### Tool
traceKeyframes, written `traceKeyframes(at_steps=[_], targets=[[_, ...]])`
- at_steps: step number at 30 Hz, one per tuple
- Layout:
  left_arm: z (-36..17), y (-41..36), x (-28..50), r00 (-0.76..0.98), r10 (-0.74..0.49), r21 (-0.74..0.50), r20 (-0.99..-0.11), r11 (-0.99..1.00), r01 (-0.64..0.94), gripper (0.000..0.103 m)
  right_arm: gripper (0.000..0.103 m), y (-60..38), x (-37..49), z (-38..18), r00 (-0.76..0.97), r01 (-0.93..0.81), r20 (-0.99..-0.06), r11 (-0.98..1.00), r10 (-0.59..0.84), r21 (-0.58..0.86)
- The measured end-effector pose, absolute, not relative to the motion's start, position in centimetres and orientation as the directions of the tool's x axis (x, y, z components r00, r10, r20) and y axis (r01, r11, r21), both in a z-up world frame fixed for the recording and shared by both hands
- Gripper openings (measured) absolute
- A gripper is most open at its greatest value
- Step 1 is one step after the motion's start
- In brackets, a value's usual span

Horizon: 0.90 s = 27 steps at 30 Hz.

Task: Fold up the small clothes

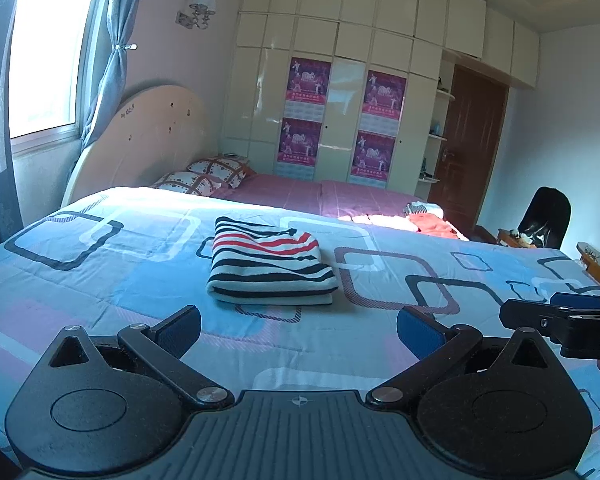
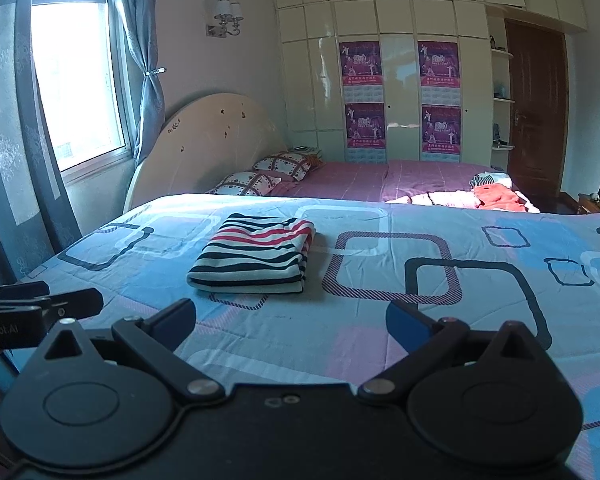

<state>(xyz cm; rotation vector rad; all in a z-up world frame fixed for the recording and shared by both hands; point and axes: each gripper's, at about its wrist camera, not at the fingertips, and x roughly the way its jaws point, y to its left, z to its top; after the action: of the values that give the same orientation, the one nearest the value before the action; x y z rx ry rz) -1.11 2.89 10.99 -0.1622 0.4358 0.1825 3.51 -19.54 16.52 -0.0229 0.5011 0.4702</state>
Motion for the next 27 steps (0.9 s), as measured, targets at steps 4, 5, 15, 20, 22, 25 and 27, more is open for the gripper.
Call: traceKeyframes(at_steps=[4,5,15,20,22,25,27], targets=[[11.04,2.84,-0.96,0.892,0.137,-0.116,-0.432,0.972,-0.205,0.103,0.101,-19.45,3.61,16.57,0.776,-0.435,-0.467,0.896,0.424,0.092],[11.08,2.84,-0.90,0.892,0.136,-0.116,-0.432,0.972,-0.204,0.103,0.101,-19.39,3.65,16.57,0.776,-0.434,-0.467,0.896,0.424,0.092],[11.07,3.18,-0.96,0.891,0.134,-0.129,-0.434,0.969,-0.209,0.103,0.101,-19.01,3.61,16.59,0.779,-0.438,-0.462,0.895,0.424,0.082],[11.07,3.41,-1.10,0.891,0.135,-0.133,-0.433,0.968,-0.211,0.103,0.101,-18.92,3.59,16.62,0.780,-0.439,-0.461,0.895,0.423,0.080],[11.08,3.40,-1.09,0.891,0.135,-0.132,-0.433,0.969,-0.211,0.103,0.102,-18.85,3.57,16.62,0.780,-0.441,-0.460,0.894,0.425,0.078],[11.08,3.46,-1.12,0.891,0.137,-0.131,-0.432,0.968,-0.212,0.103,0.102,-18.78,3.62,16.59,0.779,-0.443,-0.460,0.893,0.426,0.078],[11.12,3.50,-1.12,0.891,0.138,-0.130,-0.433,0.968,-0.213,0.103,0.102,-18.69,3.67,16.56,0.777,-0.445,-0.462,0.892,0.427,0.076]])
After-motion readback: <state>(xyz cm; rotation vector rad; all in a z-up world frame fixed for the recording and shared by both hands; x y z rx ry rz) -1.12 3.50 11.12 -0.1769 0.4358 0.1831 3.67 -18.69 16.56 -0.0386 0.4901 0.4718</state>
